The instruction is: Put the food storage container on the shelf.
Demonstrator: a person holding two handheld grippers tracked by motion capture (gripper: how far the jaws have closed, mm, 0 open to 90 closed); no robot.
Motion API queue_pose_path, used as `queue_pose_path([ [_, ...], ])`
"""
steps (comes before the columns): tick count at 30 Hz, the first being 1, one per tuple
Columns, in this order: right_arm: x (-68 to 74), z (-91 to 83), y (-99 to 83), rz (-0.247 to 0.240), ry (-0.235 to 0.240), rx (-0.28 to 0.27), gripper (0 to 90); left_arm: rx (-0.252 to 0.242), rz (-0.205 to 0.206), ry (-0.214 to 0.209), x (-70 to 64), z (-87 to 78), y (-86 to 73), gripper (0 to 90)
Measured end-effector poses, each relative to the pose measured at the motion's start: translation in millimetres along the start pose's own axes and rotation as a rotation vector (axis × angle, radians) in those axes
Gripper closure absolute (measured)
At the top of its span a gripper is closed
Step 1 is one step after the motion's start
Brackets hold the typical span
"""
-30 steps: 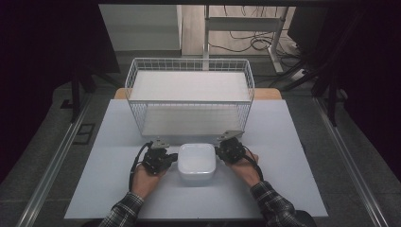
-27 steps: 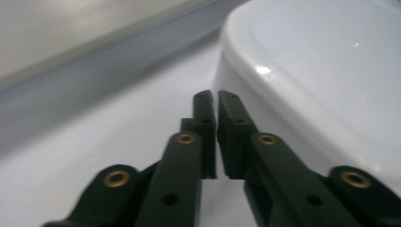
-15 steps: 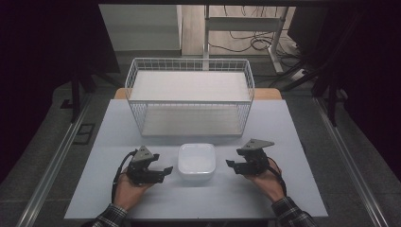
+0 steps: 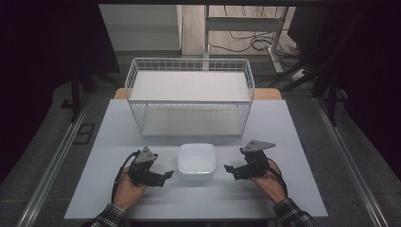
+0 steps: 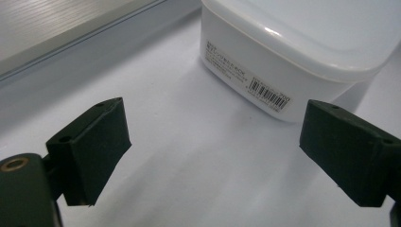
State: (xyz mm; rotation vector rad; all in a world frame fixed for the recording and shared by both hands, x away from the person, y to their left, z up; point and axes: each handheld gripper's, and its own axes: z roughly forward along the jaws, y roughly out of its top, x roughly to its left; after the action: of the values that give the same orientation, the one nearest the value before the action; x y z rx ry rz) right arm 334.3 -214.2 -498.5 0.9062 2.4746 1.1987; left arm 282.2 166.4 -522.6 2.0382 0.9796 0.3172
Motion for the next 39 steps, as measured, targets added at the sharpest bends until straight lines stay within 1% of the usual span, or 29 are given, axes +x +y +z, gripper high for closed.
queue_pose_path([
  [1, 0.6, 0.4, 0.4, -0.002, 0.004, -0.001, 4.3, -0.004, -0.016, -0.011, 0.6, -0.6, 0.5, 9.2],
  [2, 1.3, 0.4, 1.2, -0.002, 0.009, 0.006, 4.3, -0.011, -0.025, -0.024, 1.2, -1.5, 1.3, 9.3],
  [4, 3.1, 0.7, 3.1, -0.001, 0.017, 0.003, 4.3, -0.03, -0.04, -0.041, 1.7, -3.5, 4.2, 9.3],
  [6, 4.9, 1.7, 5.5, 0.0, 0.02, -0.003, 4.2, -0.052, -0.049, -0.063, 1.4, -5.2, 8.5, 9.0],
  [8, 7.5, 2.6, 8.2, -0.002, 0.013, -0.008, 4.1, -0.069, -0.057, -0.074, -1.0, -4.6, 13.4, 7.5],
  [11, 12.6, 4.4, 13.9, 0.002, 0.023, -0.01, 2.0, -0.06, -0.036, -0.079, -5.4, -0.4, 21.2, 5.5],
  [13, 16.8, 5.5, 18.6, 0.002, 0.028, -0.01, 1.2, -0.063, -0.036, -0.107, -8.7, 4.3, 25.6, 4.8],
  [15, 20.1, 8.0, 23.3, 0.027, 0.063, -0.001, 0.8, -0.052, -0.033, -0.124, -12.3, 9.9, 31.2, 5.0],
  [16, 21.8, 9.7, 25.8, 0.034, 0.083, 0.006, 0.9, -0.049, -0.026, -0.125, -14.4, 12.6, 33.9, 5.3],
  [17, 24.3, 10.5, 28.0, 0.034, 0.088, 0.006, 1.2, -0.045, -0.018, -0.131, -15.9, 14.9, 36.4, 6.2],
  [18, 27.0, 11.7, 30.3, 0.027, 0.085, 0.007, 1.6, -0.043, -0.02, -0.137, -17.3, 17.3, 38.4, 6.9],
  [19, 30.6, 14.9, 34.9, 0.012, 0.077, 0.017, 3.9, -0.039, -0.02, -0.138, -18.2, 19.8, 40.2, 8.5],
  [20, 30.6, 14.9, 34.9, 0.012, 0.077, 0.017, 3.9, -0.036, -0.012, -0.139, -18.0, 22.5, 41.6, 8.5],
  [21, 31.4, 16.9, 36.8, 0.019, 0.081, 0.018, 4.8, -0.031, -0.015, -0.139, -18.0, 25.2, 42.5, 9.3],
  [23, 32.3, 21.6, 39.7, 0.036, 0.099, 0.019, 6.0, -0.017, -0.032, -0.137, -18.4, 30.7, 42.6, 9.9],
  [24, 32.9, 24.4, 40.6, 0.041, 0.1, 0.02, 6.0, -0.022, -0.046, -0.146, -17.2, 32.7, 42.2, 9.0],
  [26, 32.4, 29.8, 41.0, 0.039, 0.111, 0.017, 5.8, -0.016, -0.067, -0.158, -16.1, 33.7, 41.9, 8.7],
  [28, 31.6, 35.3, 40.1, 0.061, 0.131, 0.022, 5.1, -0.012, -0.082, -0.171, -14.4, 34.5, 41.4, 8.9],
  [29, 31.6, 38.3, 39.2, 0.067, 0.129, 0.036, 4.5, -0.008, -0.099, -0.185, -13.8, 34.9, 40.8, 9.3],
  [30, 31.3, 40.8, 37.8, 0.073, 0.137, 0.047, 3.8, -0.006, -0.111, -0.207, -12.7, 35.2, 40.3, 11.0],
  [31, 30.2, 42.1, 36.7, 0.098, 0.153, 0.048, 3.9, -0.002, -0.12, -0.236, -11.6, 35.4, 39.8, 13.8],
  [32, 29.3, 42.8, 35.9, 0.116, 0.167, 0.054, 4.3, 0.002, -0.129, -0.241, -11.7, 35.5, 39.5, 16.0],
  [33, 28.6, 42.8, 35.5, 0.13, 0.179, 0.062, 5.7, 0.004, -0.133, -0.243, -12.1, 35.1, 39.0, 16.2],
  [34, 27.9, 42.4, 35.2, 0.143, 0.198, 0.072, 9.8, 0.006, -0.141, -0.25, -12.8, 34.5, 38.4, 16.8],
  [35, 27.3, 41.9, 34.7, 0.156, 0.231, 0.08, 14.4, 0.012, -0.148, -0.267, -13.3, 33.4, 37.3, 18.9],
  [36, 27.8, 41.4, 33.8, 0.171, 0.252, 0.098, 12.6, 0.015, -0.153, -0.272, -14.0, 32.8, 36.3, 21.5],
  [38, 30.5, 40.0, 32.1, 0.185, 0.255, 0.112, 13.0, 0.029, -0.159, -0.273, -16.4, 29.9, 33.9, 22.6],
  [39, 33.1, 37.6, 31.4, 0.175, 0.245, 0.11, 15.5, 0.03, -0.165, -0.272, -17.9, 28.4, 33.3, 24.2],
])
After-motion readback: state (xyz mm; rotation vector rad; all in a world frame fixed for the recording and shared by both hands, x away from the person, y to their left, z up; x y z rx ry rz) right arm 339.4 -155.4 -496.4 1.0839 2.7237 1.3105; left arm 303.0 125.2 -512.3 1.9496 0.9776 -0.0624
